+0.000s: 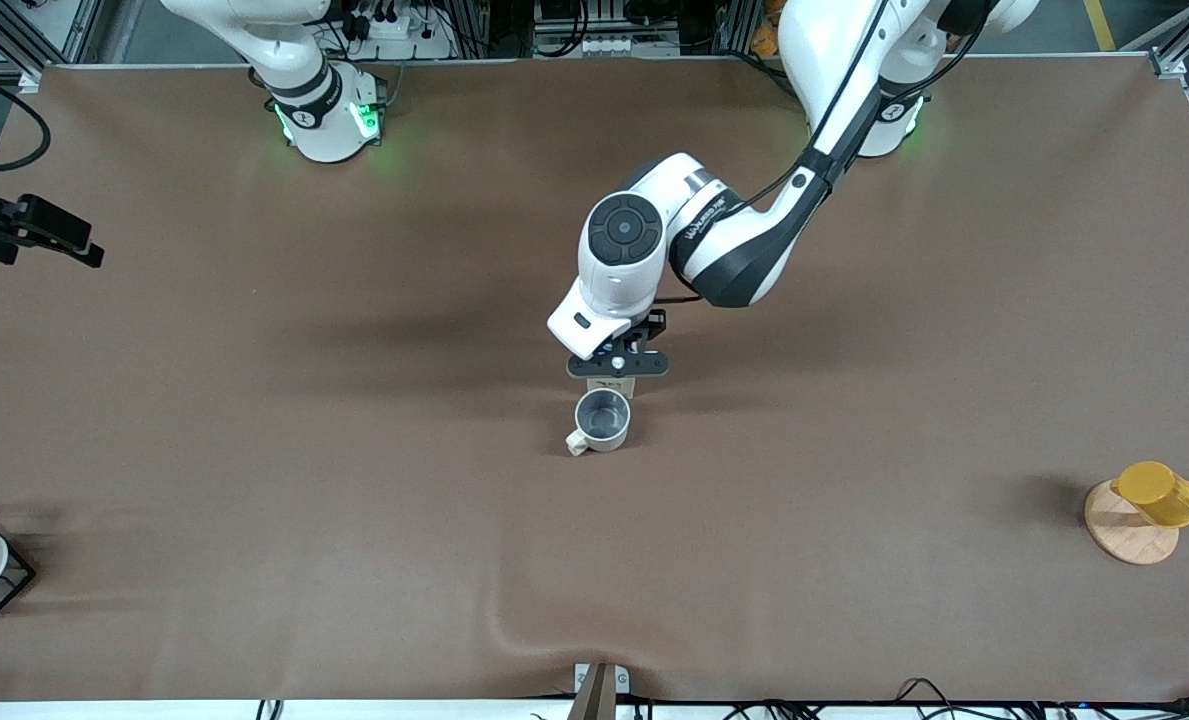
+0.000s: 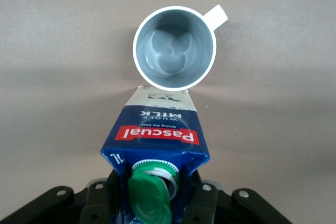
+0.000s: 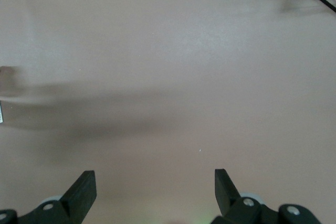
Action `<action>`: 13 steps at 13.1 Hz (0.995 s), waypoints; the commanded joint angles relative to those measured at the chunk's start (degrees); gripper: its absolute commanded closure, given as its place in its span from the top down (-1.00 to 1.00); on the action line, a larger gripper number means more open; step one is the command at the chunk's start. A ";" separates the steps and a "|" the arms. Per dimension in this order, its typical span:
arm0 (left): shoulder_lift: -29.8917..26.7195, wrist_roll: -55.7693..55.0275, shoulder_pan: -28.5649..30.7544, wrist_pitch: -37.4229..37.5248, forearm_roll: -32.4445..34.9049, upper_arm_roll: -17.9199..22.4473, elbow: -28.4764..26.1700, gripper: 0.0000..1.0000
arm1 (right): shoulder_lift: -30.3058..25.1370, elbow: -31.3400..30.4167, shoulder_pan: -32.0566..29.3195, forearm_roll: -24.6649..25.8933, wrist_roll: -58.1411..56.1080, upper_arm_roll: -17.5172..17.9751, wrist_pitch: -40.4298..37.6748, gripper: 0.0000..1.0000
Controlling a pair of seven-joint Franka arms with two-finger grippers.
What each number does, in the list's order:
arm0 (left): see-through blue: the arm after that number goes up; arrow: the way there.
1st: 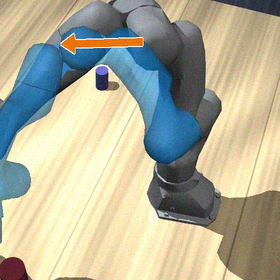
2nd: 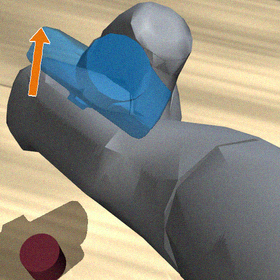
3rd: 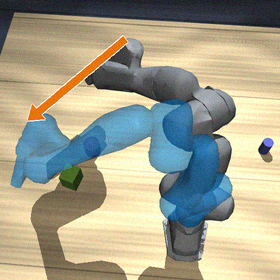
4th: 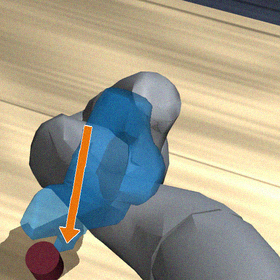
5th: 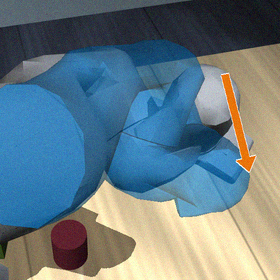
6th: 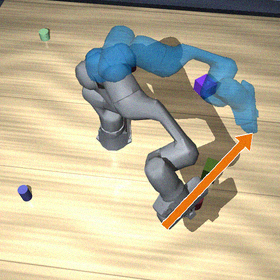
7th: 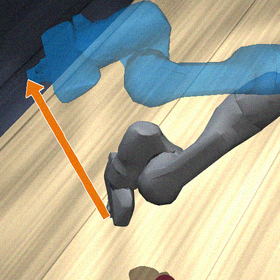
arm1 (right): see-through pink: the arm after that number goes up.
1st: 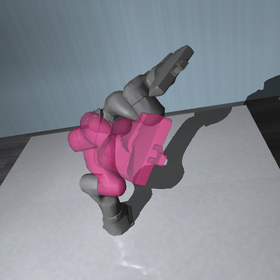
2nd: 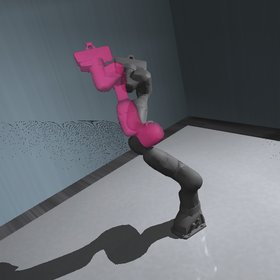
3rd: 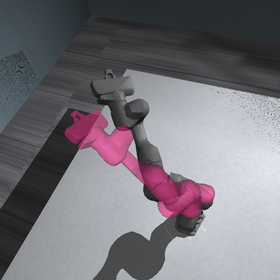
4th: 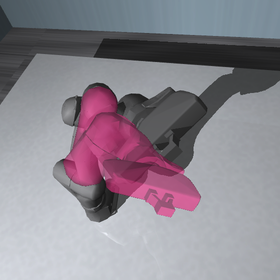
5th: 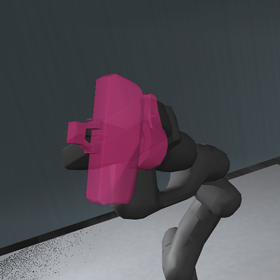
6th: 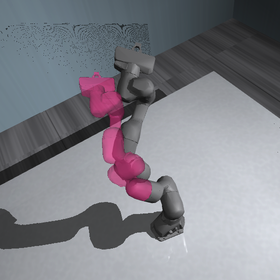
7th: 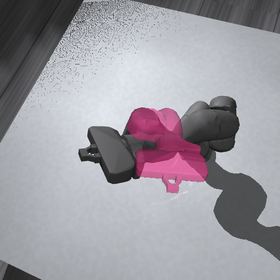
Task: Place milk next to cup
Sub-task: 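Lower the milk carton beside the mug with the left gripper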
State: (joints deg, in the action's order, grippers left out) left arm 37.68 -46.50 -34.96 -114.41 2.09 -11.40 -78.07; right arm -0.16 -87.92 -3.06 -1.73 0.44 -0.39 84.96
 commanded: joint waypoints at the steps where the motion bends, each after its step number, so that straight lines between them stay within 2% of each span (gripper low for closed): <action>1: 1.69 -0.87 -0.46 -1.16 -0.42 0.59 1.16 1.00 | 0.24 1.53 -0.72 0.59 0.53 1.00 -0.67 1.00; 3: 0.64 -1.13 -0.46 -1.16 -0.42 0.33 1.25 1.00 | 0.94 1.53 -0.72 0.15 0.53 1.00 -0.41 1.00; 6: -4.09 -1.66 0.67 0.24 -0.77 0.42 1.16 1.00 | 1.21 1.53 -0.37 0.24 0.44 1.00 0.12 1.00; 8: -8.83 -2.54 1.90 5.49 -0.68 0.50 1.16 1.00 | 1.47 1.53 -0.28 0.24 0.44 1.09 1.78 1.00; 11: -16.39 -1.40 8.48 9.99 0.20 0.85 0.73 1.00 | 1.48 1.44 -0.19 -0.38 0.53 1.18 2.14 1.00; 13: -19.91 3.50 13.75 15.76 0.20 0.86 0.46 1.00 | 1.56 1.35 0.33 -0.29 0.53 1.18 2.14 1.00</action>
State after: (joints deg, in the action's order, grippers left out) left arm 21.96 -46.39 -25.47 -102.54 2.17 -10.28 -75.13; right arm 0.72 -87.55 -2.99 -1.80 0.44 0.45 87.21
